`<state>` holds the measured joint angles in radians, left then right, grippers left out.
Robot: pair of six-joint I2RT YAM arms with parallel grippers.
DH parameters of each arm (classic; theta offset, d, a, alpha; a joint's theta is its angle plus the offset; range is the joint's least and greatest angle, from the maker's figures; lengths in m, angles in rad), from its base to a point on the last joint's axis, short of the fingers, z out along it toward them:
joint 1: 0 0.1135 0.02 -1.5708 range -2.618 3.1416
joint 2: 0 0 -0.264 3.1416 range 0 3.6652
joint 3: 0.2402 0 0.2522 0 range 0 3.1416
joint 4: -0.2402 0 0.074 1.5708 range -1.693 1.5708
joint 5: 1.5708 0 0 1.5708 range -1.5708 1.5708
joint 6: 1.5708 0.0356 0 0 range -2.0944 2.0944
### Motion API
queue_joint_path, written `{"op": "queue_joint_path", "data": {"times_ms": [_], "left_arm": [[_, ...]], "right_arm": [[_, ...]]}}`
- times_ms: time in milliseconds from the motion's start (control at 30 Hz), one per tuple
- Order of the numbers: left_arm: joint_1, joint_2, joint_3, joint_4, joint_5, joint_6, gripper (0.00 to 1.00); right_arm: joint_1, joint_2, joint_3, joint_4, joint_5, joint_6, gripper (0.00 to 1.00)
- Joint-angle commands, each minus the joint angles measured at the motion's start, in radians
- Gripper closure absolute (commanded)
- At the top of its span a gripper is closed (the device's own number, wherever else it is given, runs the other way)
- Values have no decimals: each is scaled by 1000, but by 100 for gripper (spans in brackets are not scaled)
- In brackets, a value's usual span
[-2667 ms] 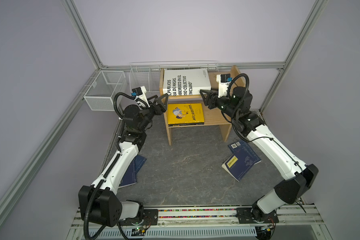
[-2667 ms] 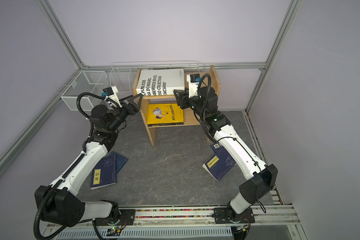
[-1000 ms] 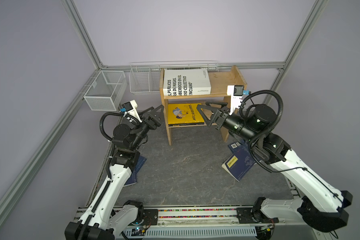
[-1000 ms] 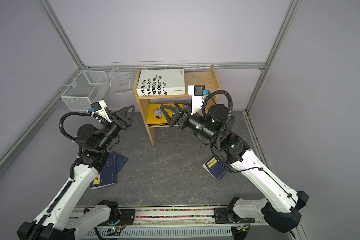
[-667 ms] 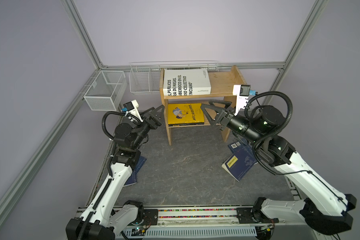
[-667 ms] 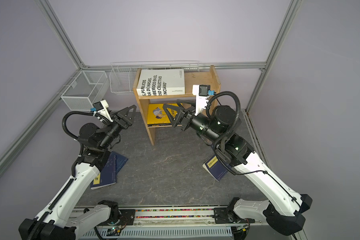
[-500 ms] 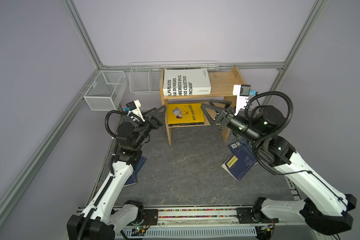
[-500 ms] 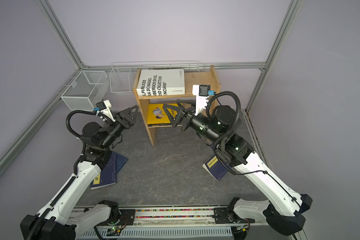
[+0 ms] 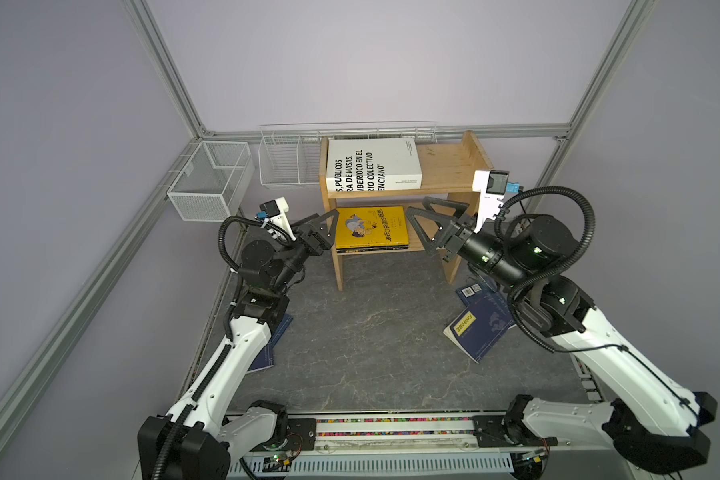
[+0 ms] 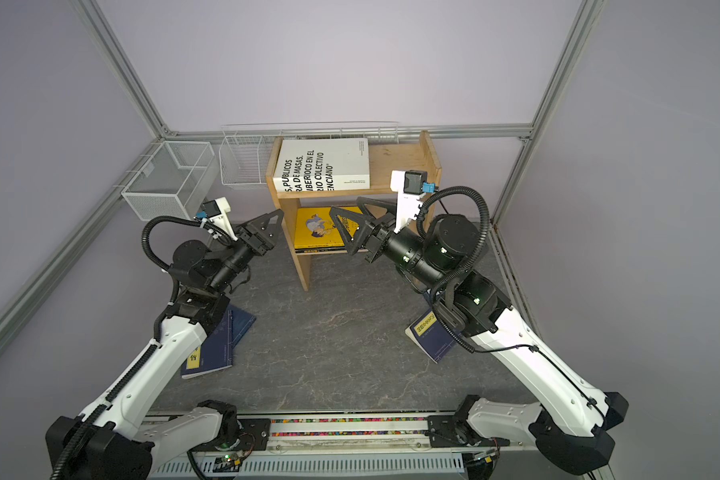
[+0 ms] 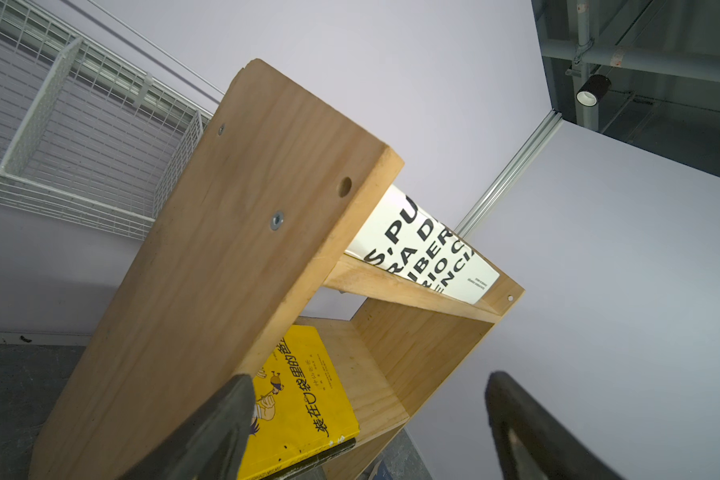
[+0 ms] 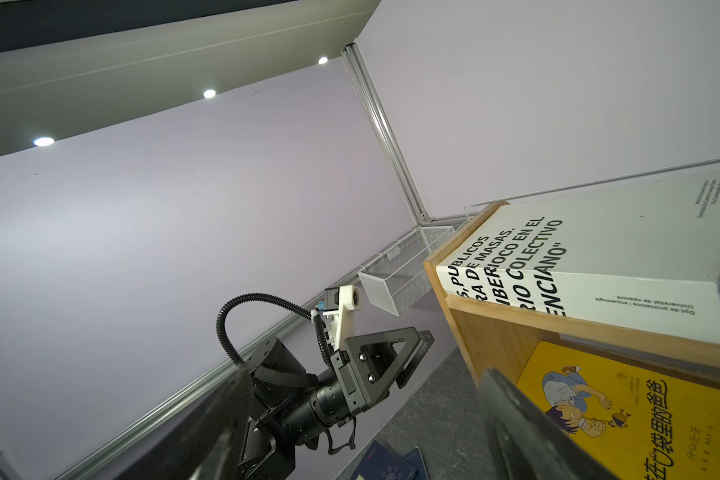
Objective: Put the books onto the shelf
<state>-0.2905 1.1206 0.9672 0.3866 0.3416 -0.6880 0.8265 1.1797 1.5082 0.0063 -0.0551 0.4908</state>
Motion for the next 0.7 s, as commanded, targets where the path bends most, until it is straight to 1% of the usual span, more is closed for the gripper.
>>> {"op": "queue_joint_path", "data": {"times_ms": [0, 233, 433, 667], "left_arm": [[-9, 13, 34, 29, -5, 1, 12], [-20, 23, 39, 29, -4, 7, 13], [-56, 44, 56, 29, -16, 27, 13], [-62, 58, 52, 32, -18, 27, 14]], "right_arm": [[4, -26, -19, 42, 32, -23, 12], [4, -43, -33, 38, 39, -35, 12], [3, -35, -26, 23, 42, -37, 12], [4, -69, -44, 27, 65, -43, 12]]}}
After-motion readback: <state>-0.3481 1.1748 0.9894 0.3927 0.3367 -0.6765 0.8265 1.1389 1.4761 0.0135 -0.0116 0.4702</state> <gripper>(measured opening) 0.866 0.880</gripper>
